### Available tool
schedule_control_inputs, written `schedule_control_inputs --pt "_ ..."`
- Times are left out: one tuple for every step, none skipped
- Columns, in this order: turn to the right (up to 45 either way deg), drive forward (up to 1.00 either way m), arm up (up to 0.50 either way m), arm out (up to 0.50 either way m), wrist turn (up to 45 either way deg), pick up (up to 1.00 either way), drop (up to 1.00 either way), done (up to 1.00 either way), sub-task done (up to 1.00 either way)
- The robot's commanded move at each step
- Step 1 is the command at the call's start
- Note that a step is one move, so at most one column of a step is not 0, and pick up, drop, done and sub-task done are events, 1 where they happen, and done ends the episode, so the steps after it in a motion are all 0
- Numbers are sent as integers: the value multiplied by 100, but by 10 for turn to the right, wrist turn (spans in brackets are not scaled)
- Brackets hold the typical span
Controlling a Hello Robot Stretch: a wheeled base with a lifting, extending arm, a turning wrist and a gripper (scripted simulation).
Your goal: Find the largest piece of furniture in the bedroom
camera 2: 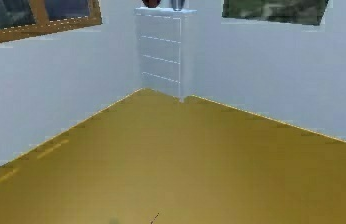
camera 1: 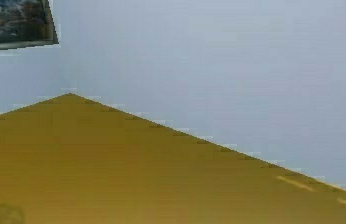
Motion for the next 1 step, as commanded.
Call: schedule_control_inputs --pt "-300 0 0 0 0 0 0 0 0"
